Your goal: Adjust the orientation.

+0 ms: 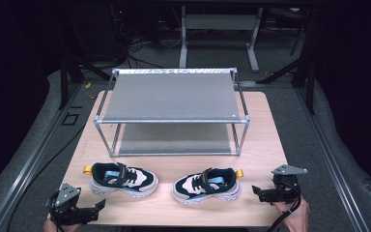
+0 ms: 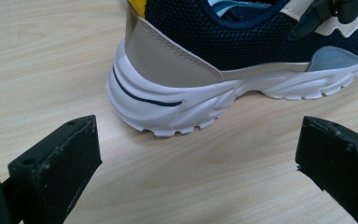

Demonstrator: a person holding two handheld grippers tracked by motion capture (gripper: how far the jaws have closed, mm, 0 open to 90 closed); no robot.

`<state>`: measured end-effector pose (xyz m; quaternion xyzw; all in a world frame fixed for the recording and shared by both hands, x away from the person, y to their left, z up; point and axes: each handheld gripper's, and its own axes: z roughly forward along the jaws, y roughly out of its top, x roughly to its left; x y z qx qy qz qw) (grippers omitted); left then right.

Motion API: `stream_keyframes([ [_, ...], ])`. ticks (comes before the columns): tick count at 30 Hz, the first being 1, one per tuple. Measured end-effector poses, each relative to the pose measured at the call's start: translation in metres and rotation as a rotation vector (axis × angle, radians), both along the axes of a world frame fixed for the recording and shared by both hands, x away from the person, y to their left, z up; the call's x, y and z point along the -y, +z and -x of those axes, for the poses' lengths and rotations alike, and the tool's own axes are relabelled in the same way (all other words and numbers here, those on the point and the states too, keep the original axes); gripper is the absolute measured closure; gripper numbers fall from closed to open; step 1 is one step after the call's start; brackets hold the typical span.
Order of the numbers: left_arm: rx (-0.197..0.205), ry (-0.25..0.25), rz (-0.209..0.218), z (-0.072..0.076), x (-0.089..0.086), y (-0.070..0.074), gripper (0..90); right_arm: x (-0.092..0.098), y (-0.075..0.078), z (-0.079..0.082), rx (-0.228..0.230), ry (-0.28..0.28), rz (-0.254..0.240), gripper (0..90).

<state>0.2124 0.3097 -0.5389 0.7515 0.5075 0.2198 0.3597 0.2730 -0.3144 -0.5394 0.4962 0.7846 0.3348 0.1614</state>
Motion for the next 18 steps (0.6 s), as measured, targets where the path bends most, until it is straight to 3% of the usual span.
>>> stream_keyframes([
  [1, -0.002, -0.001, -0.003, 0.0, 0.001, 0.001, 0.1, -0.001, 0.002, 0.002, 0.007, -0.036, 0.044, 0.0],
  [4, 0.0, -0.019, -0.003, 0.001, 0.002, 0.007, 0.1, -0.001, 0.007, 0.003, 0.005, -0.018, 0.015, 0.0],
  [10, -0.003, -0.048, -0.015, -0.002, 0.004, 0.021, 0.2, -0.003, 0.012, 0.007, -0.017, -0.012, 0.03, 0.0],
  [18, 0.012, -0.102, -0.027, -0.01, 0.012, 0.043, 0.1, -0.001, 0.016, 0.012, -0.006, -0.013, 0.041, 0.0],
])
